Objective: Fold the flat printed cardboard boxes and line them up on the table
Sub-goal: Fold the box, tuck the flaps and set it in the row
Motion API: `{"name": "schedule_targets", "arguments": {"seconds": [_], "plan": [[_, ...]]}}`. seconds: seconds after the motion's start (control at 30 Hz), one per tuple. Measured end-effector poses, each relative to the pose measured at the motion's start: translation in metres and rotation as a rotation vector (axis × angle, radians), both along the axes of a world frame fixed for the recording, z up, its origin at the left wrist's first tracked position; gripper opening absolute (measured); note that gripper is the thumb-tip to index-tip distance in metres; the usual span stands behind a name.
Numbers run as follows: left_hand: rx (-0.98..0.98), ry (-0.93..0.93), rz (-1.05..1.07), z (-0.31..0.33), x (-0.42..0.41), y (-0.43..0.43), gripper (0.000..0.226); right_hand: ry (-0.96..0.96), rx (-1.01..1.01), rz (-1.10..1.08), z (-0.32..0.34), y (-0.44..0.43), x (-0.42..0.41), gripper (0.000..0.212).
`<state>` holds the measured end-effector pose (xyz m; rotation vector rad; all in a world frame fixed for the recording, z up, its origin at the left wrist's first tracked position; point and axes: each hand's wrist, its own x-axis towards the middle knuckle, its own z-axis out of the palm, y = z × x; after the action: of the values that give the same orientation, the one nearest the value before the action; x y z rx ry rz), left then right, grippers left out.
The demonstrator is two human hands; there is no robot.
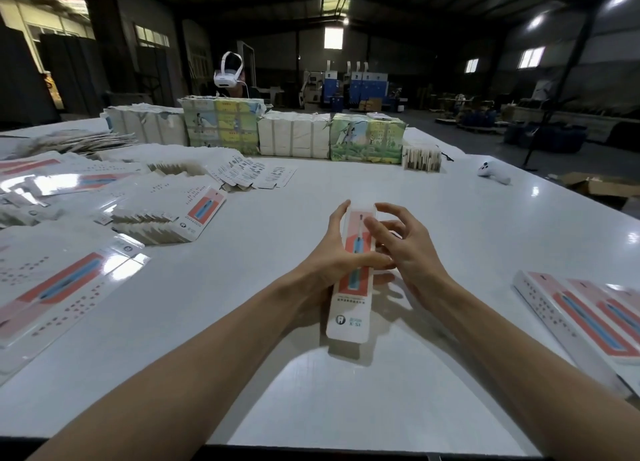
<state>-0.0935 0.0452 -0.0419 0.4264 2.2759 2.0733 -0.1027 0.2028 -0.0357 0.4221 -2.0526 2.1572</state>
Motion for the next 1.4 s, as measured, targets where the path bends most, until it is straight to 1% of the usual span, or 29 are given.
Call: {"name": "schedule_targets", "arguments": {"seconds": [0.07, 0.13, 0.27, 0.37, 0.43, 0.53, 0.57, 0.67, 0.73, 0.87, 0.97, 1.07, 1.13, 1.23, 1.3, 1.33, 1.4], "plan": [[-0.002, -0.003, 0.035, 0.001, 0.0, -0.001, 0.097, -0.003, 0.014, 0.009, -0.001, -0.003, 0.002, 0.043], [0.01, 0.007, 0.042, 0.0, 0.001, -0.001, 0.09, 0.007, 0.037, 0.013, 0.001, -0.003, 0.002, 0.036], [0.005, 0.025, 0.03, 0.0, 0.001, 0.001, 0.087, 0.041, 0.129, 0.004, 0.007, 0.004, -0.001, 0.026], [0.03, -0.009, 0.028, 0.0, 0.001, 0.001, 0.085, 0.057, 0.171, 0.002, 0.004, 0.005, -0.001, 0.029], [0.025, -0.014, 0.031, 0.001, 0.002, 0.0, 0.089, 0.027, 0.108, 0.005, 0.003, 0.003, -0.004, 0.034], [0.029, -0.013, -0.01, 0.005, 0.004, -0.003, 0.097, -0.081, -0.115, -0.033, 0.009, 0.007, -0.012, 0.035], [0.018, -0.017, -0.029, 0.006, 0.005, -0.003, 0.099, -0.093, -0.124, -0.05, 0.011, 0.01, -0.014, 0.034], [0.037, -0.088, -0.133, 0.008, 0.009, 0.0, 0.101, -0.031, 0.0, -0.05, 0.008, 0.018, -0.017, 0.026], [0.042, -0.105, -0.178, 0.009, 0.01, 0.001, 0.097, -0.001, 0.031, -0.06, 0.005, 0.019, -0.017, 0.022], [-0.114, -0.05, -0.119, 0.012, 0.015, -0.002, 0.099, 0.008, 0.063, -0.049, 0.005, 0.024, -0.019, 0.018], [-0.175, -0.035, -0.118, 0.011, 0.016, -0.004, 0.097, 0.074, 0.099, -0.018, 0.006, 0.026, -0.016, 0.013], [-0.128, -0.064, -0.155, 0.01, 0.015, -0.002, 0.091, 0.157, 0.159, -0.08, 0.008, 0.025, -0.015, 0.021], [-0.107, -0.085, -0.165, 0.01, 0.014, -0.001, 0.091, 0.169, 0.159, -0.077, 0.01, 0.025, -0.015, 0.023], [-0.158, -0.09, -0.126, 0.011, 0.013, -0.004, 0.095, 0.07, 0.091, 0.047, 0.012, 0.027, -0.014, 0.02], [-0.179, -0.083, -0.112, 0.011, 0.014, -0.005, 0.093, -0.017, 0.021, 0.12, 0.012, 0.027, -0.013, 0.028], [-0.197, -0.068, -0.102, 0.011, 0.014, -0.005, 0.092, -0.051, -0.01, 0.13, 0.013, 0.026, -0.013, 0.03], [-0.201, -0.057, -0.11, 0.011, 0.016, -0.005, 0.089, -0.1, -0.068, 0.123, 0.014, 0.026, -0.013, 0.023]]}}
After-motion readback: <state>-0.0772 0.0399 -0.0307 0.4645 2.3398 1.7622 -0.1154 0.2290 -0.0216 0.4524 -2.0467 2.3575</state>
